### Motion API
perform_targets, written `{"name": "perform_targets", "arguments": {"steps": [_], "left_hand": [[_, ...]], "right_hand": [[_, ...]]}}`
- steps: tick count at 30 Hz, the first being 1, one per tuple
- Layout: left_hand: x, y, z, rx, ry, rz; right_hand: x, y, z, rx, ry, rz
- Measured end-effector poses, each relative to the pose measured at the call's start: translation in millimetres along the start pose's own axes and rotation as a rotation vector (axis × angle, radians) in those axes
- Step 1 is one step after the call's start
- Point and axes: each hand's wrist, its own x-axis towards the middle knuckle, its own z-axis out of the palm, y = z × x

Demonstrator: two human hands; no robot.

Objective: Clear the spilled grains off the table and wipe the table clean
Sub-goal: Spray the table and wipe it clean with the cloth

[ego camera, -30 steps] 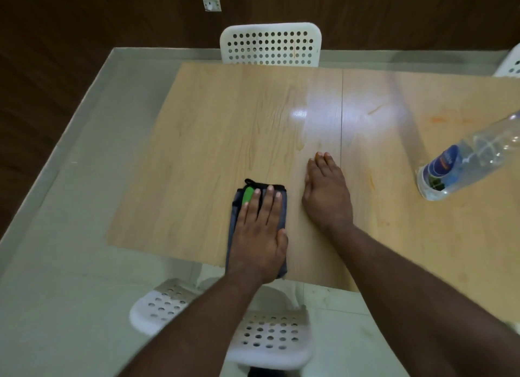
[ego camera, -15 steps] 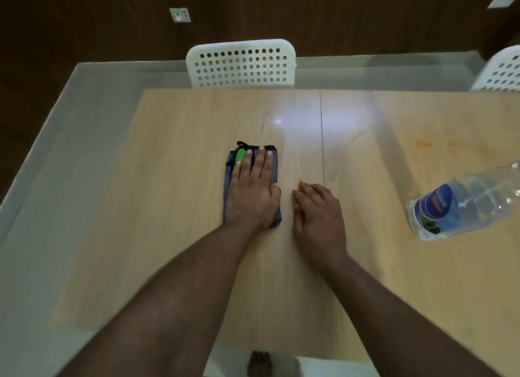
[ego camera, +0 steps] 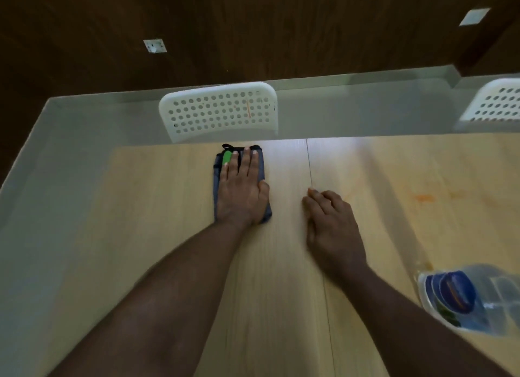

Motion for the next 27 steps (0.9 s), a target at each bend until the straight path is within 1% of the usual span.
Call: {"name": "perform_targets", "arguments": {"steps": [3,6,9,11,13,16,20,23,25,27], "left_hand": [[39,17,-2,0.015,-0.002,0.034],[54,45,-1,0.010,-0.006,0.056],[34,63,3,0.013,-0.008,0.149],[8,62,4,-0.004,-0.025,0.236],[-12,57,6,-0.043,-0.063,0.280],[-9,52,7,-0.045,-0.049,0.264],[41,65,6,-0.016,-0.020,0.185],[73,80,3,-0.004,-0.030,0.134],[77,86,2,-0.006,-0.031,0.132],[60,85,0,-0.016,-0.028,0.144]], "right_hand": [[2,2,1,-0.003,0.001,0.022],[3,3,5,-0.015,0.001,0.073],[2,2,3,-0.005,0.033,0.148],[1,1,1,-0.007,0.042,0.178],[1,0,0,-0.026,0.050,0.190],[4,1,2,-0.071,0.064,0.187],[6,2,5,-0.126,0.072,0.186],[7,2,5,-0.147,0.099,0.168],[8,5,6,-0.161,0.102,0.160],[6,3,4,-0.162,0.081,0.157]]}}
